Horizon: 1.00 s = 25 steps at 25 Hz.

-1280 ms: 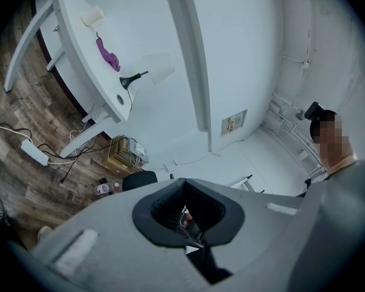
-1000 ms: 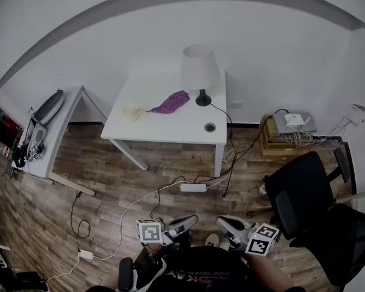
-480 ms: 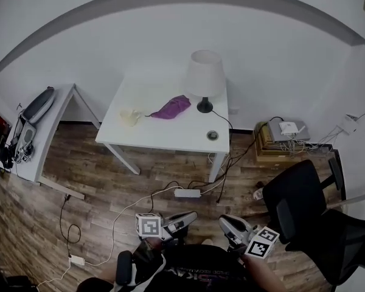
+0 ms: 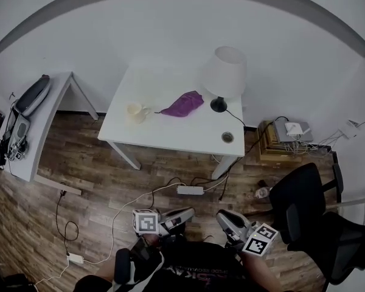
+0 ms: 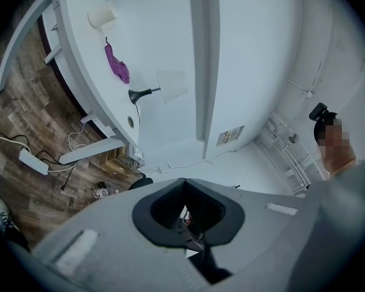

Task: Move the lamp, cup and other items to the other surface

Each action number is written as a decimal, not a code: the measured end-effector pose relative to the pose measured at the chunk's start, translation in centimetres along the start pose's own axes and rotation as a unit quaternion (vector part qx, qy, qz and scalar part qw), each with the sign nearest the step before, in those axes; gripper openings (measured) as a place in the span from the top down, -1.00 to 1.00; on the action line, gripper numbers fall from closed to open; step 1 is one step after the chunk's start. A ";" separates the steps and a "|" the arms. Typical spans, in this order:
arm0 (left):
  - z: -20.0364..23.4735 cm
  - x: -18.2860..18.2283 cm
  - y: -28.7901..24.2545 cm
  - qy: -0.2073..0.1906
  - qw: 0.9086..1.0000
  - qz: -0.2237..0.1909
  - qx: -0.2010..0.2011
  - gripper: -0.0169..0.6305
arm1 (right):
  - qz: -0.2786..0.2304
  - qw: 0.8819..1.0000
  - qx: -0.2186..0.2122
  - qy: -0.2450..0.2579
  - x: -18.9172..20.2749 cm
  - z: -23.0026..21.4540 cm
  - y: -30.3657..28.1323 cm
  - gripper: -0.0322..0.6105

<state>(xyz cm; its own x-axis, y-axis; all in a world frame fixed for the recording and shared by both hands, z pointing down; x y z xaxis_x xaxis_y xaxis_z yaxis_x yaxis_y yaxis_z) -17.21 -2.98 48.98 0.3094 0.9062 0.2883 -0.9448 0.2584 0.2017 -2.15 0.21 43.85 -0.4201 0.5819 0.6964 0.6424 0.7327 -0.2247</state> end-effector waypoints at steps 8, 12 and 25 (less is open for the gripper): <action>0.3 -4.4 5.9 0.000 0.999 -0.033 -0.009 0.97 | 0.004 1.000 -0.004 0.005 0.1 2.1 -6.7 0.71; 0.2 -5.8 9.1 -0.013 0.998 -0.058 -0.017 0.97 | 0.018 1.000 -0.022 0.013 0.5 3.6 -10.0 0.68; -0.3 -7.4 16.5 -0.028 0.984 -0.170 -0.051 0.97 | 0.063 0.993 -0.010 0.096 -1.6 3.3 -18.1 0.53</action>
<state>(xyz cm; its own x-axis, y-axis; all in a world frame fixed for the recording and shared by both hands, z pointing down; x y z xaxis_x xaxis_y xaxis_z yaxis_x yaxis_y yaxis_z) -35.11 -5.28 49.92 0.6115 0.7431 0.2718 -0.7912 0.5775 0.2014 -15.20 -12.80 44.51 -0.2075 0.5893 0.7808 0.6955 0.6502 -0.3059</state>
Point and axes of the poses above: the fingertips, and each gripper's own axes: y backward along the fingers, z to its left, x out of its underside, the point moved 4 cm from there along y, backward along the fingers, and after that the axes turned 10 degrees about x, right-handed, at the moved point
